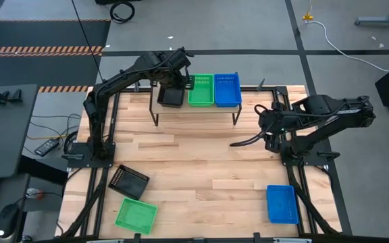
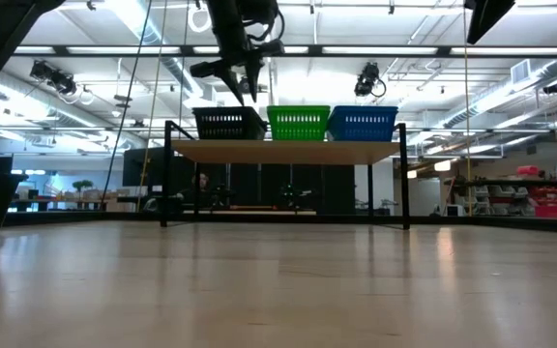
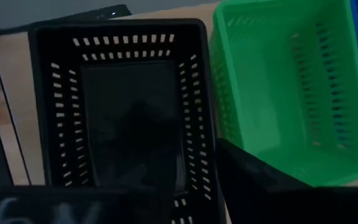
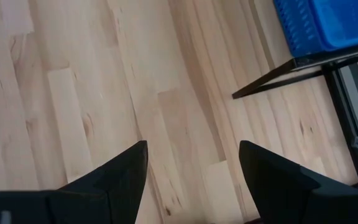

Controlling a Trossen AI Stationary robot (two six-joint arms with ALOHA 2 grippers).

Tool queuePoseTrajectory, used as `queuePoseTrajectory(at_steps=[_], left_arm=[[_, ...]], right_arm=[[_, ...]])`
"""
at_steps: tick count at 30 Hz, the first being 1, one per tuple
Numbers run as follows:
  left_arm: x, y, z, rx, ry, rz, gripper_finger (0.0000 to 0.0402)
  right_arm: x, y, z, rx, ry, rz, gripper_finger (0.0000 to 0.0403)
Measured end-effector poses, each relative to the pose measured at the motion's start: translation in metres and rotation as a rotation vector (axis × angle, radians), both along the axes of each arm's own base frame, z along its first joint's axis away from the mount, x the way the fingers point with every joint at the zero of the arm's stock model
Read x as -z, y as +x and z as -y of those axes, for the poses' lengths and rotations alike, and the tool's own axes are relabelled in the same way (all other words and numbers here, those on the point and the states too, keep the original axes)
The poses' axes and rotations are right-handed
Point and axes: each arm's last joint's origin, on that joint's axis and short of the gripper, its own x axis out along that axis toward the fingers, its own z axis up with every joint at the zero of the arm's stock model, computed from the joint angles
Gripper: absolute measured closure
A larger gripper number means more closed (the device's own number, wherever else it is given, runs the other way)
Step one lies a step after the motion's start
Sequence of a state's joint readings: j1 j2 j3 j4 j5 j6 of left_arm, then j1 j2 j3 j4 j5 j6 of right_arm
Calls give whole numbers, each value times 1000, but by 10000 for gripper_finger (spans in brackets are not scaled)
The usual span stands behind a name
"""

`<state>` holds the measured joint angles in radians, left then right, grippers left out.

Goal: Stack baskets on shelf by color
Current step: Stack the blue basket on top of the other blue baskets on the shelf

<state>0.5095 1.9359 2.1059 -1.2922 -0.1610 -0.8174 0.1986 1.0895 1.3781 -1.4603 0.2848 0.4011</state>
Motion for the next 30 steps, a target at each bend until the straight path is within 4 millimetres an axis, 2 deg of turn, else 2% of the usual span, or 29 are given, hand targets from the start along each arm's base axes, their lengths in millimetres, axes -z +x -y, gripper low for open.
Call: queuePoseTrajectory(at_steps=[2,5,8,11,16,21,30], left_arm=[[-6,-2,3,58,22,-4,284],[-29,-3,16,205,93,16,285],[-53,-2,42,363,132,44,285],[-68,-7,71,426,108,30,285],[-63,-7,123,438,65,-69,285],[-58,2,176,451,-12,-20,284],[-56,-1,253,394,-108,41,280]], right_arm=[[-1,-3,1,0,0,-2,144],[-2,-9,2,15,7,5,144],[-5,-14,3,25,14,26,144],[-6,-16,4,50,20,44,144],[-7,-15,3,86,60,77,144],[-6,-12,-2,61,129,93,144],[27,-4,-16,51,278,-8,144]])
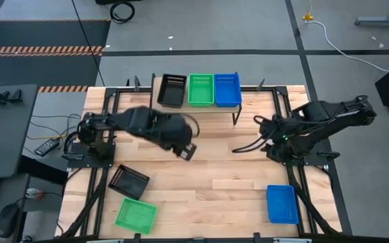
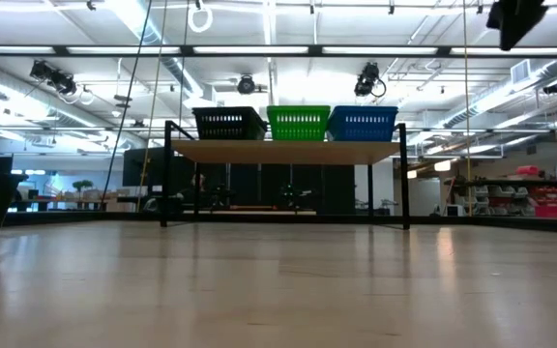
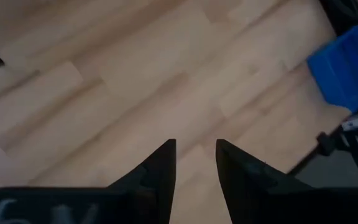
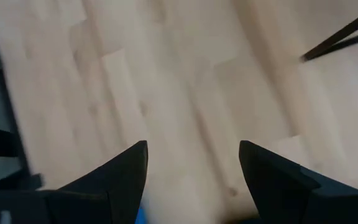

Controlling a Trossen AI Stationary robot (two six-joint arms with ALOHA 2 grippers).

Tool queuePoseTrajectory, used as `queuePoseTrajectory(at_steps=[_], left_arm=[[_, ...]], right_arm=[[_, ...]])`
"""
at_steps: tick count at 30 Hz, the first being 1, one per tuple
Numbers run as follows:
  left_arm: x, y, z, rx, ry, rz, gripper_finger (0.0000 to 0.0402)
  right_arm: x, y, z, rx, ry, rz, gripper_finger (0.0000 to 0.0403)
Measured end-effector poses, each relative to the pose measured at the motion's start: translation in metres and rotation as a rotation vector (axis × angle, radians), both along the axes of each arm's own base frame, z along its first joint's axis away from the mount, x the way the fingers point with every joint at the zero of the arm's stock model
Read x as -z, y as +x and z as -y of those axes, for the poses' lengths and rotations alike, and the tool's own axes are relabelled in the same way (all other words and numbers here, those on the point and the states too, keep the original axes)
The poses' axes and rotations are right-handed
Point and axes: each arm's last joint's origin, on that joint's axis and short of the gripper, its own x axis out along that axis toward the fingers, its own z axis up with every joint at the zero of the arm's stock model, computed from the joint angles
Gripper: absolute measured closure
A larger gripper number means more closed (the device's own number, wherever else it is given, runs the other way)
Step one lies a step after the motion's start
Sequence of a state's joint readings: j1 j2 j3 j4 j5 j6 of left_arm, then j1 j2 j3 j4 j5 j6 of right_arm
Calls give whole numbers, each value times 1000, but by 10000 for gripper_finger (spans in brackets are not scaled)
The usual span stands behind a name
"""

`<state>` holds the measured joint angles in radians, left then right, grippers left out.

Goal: Stack baskets on shelf by color
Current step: Stack the blue basket on top of the other blue baskets on the shelf

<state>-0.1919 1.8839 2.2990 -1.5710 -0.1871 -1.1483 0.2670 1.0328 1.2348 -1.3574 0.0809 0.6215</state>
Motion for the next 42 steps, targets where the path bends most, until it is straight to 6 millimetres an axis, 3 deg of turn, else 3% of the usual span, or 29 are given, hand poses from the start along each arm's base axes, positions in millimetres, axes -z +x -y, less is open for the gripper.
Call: queuePoseTrajectory(at_steps=[8,18,27,35,42], left_arm=[[27,-10,58,46,-69,-107,280],[60,-44,134,184,-41,-232,280],[65,-57,186,200,-109,-28,280],[67,-67,211,52,-270,25,280],[73,-70,222,-34,-318,28,280]], right_arm=[[21,17,-19,93,239,58,145],[30,-5,-28,137,267,-182,160],[40,-10,-64,40,251,-303,159],[61,-11,-110,-120,229,-435,150],[78,-12,-156,-303,244,-411,136]])
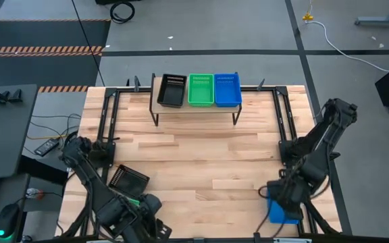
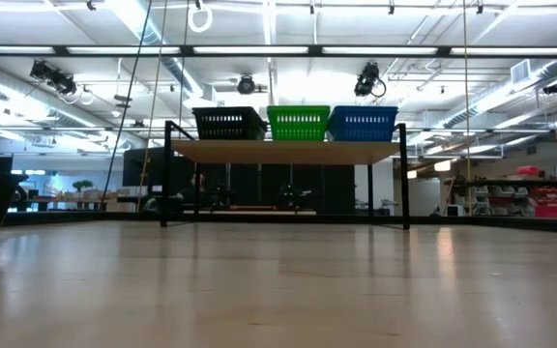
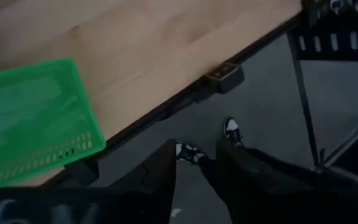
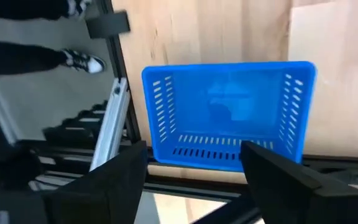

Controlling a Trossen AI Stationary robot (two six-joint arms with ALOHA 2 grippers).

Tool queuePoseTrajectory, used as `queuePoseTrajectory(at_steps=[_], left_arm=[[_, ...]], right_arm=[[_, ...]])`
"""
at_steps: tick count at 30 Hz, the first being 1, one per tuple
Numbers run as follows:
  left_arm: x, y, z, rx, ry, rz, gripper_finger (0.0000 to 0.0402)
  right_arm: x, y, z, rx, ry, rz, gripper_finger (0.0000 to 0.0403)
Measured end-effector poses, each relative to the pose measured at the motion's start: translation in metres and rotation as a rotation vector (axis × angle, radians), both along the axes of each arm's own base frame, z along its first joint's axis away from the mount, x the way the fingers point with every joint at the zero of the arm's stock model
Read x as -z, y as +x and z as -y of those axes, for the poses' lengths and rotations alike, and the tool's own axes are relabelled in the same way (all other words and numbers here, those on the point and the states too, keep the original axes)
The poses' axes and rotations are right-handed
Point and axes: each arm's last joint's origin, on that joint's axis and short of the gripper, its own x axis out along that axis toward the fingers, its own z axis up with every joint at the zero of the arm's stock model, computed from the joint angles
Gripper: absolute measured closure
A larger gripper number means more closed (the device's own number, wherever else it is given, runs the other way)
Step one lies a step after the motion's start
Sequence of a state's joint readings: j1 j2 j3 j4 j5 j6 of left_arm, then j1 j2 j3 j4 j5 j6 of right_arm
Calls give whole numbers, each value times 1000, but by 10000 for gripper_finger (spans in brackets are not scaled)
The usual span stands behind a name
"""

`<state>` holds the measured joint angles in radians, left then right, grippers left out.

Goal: Stack baskets on shelf by color
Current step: Stack the blue basket on top of the other blue baskets on the shelf

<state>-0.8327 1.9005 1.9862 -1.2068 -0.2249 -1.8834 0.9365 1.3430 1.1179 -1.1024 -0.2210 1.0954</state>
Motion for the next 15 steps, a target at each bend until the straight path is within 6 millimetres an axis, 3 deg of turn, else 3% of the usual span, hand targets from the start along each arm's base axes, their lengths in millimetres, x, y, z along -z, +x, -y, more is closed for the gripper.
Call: queuePoseTrajectory(at_steps=[10,15], left_arm=[[3,11,3,-104,-71,26,280],[2,14,0,-144,-36,80,281]], right_arm=[[32,-3,-55,-39,43,47,97],[58,-5,-78,-56,4,38,94]])
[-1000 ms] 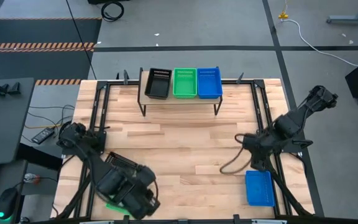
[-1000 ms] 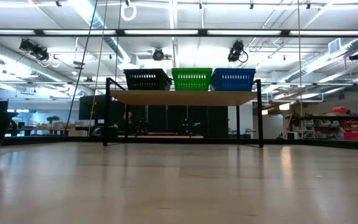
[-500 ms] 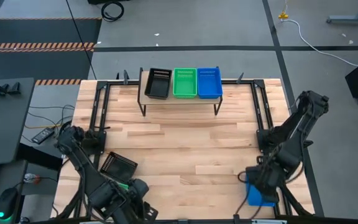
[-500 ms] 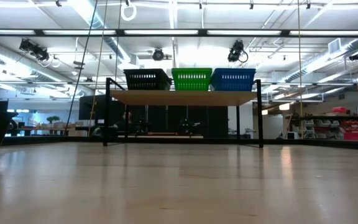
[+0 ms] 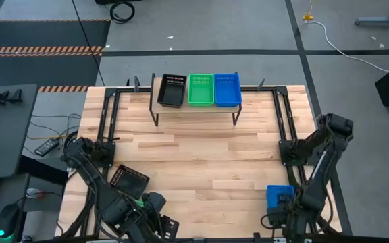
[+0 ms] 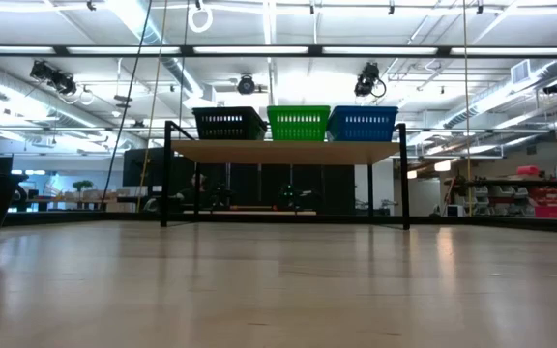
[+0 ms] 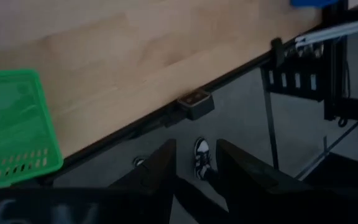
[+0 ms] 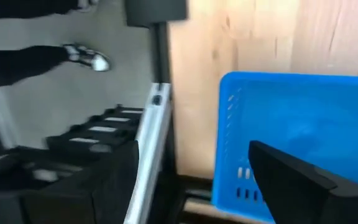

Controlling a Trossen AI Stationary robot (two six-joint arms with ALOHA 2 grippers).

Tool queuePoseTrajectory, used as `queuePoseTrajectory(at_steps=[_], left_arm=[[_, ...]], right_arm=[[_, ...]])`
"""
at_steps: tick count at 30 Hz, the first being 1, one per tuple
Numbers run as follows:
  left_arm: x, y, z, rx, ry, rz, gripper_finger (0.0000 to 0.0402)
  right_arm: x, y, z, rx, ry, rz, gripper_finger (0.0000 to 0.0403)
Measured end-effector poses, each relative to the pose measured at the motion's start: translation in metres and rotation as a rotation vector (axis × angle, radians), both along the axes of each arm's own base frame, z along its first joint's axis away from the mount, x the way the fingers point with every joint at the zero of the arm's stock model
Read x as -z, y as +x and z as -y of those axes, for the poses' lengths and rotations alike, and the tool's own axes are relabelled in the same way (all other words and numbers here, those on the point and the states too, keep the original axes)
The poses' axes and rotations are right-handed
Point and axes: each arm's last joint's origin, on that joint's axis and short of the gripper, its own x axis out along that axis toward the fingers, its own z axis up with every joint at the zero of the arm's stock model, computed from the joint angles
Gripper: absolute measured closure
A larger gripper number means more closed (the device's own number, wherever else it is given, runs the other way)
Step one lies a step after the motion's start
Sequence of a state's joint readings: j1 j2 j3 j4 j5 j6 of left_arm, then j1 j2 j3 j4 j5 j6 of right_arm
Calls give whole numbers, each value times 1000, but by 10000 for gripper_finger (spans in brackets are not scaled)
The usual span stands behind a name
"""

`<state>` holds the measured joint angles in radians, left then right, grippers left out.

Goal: Stack baskets on shelf by color
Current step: Stack the blue basket on top of the other blue baskets on the shelf

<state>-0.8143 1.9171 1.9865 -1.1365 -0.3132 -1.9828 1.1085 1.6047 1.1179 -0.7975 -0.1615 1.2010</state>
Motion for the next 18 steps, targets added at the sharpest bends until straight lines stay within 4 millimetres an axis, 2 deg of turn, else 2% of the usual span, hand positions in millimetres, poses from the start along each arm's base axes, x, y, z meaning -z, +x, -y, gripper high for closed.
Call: queuePoseTrajectory(at_steps=[12,15,18], left_arm=[[0,13,-12,-50,-7,5,281],[-1,18,-15,-60,-25,19,281],[-2,22,-17,-72,-41,36,281]], right_arm=[[62,-8,-15,-118,-262,-65,124],[69,-8,-17,-136,-280,-71,151],[71,-7,-17,-167,-289,-55,200]])
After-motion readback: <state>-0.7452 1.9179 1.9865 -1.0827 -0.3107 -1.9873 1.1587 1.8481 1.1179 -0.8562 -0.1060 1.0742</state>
